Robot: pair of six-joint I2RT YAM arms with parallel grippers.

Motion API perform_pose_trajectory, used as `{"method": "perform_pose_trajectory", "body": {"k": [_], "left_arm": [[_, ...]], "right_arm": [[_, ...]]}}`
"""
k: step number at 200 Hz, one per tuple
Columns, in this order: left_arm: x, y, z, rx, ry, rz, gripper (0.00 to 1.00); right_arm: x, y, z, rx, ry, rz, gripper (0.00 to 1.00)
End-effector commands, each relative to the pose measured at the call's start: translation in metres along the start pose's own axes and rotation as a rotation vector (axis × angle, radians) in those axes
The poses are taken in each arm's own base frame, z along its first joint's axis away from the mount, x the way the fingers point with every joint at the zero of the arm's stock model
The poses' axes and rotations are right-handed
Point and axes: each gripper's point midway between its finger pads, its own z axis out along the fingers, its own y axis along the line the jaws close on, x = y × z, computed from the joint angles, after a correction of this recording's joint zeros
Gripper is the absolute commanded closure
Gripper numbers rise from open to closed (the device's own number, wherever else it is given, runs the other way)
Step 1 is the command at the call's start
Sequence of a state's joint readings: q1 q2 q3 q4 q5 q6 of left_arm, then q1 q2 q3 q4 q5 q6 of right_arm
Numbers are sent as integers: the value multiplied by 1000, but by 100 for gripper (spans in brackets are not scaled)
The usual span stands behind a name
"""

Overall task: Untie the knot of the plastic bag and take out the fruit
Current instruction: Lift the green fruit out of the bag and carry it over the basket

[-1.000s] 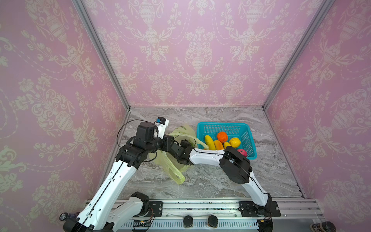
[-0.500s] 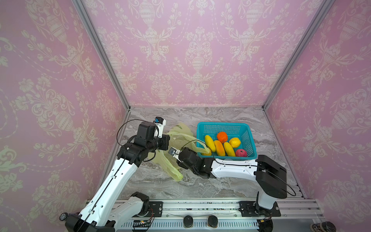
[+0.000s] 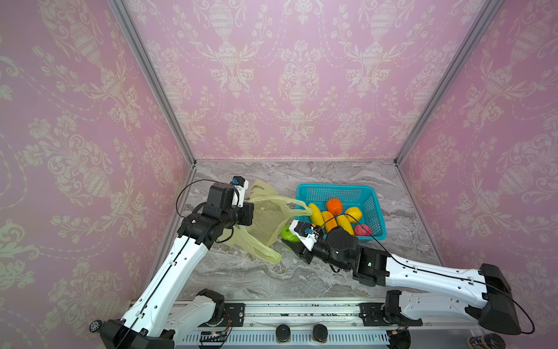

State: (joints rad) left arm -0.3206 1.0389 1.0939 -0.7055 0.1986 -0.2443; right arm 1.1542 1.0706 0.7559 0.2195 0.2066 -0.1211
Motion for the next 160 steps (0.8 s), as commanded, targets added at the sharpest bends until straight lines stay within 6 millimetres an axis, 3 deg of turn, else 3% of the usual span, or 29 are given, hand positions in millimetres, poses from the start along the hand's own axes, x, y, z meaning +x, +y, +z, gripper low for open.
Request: {"method": "perform_pose_trajectory", "body": {"k": [1,34,84,127,160], "left_arm": [[1,6,-2,-27,11,2,100],[2,6,-2,-25,14,-1,100],[2,7,-1,-25,15,-2,100],[2,7,-1,-25,16,-4,100],[2,7,0,-24,20,-7,100]], "right_arm": [[-10,-20,-24,70,-93,76,92],[7,-85,-55,298,-117,195,95],[84,-176,-71,603,36,423,92],[149,-210,-49,678,227,582,92],[179,-214,-20,652,352,614,92]]}}
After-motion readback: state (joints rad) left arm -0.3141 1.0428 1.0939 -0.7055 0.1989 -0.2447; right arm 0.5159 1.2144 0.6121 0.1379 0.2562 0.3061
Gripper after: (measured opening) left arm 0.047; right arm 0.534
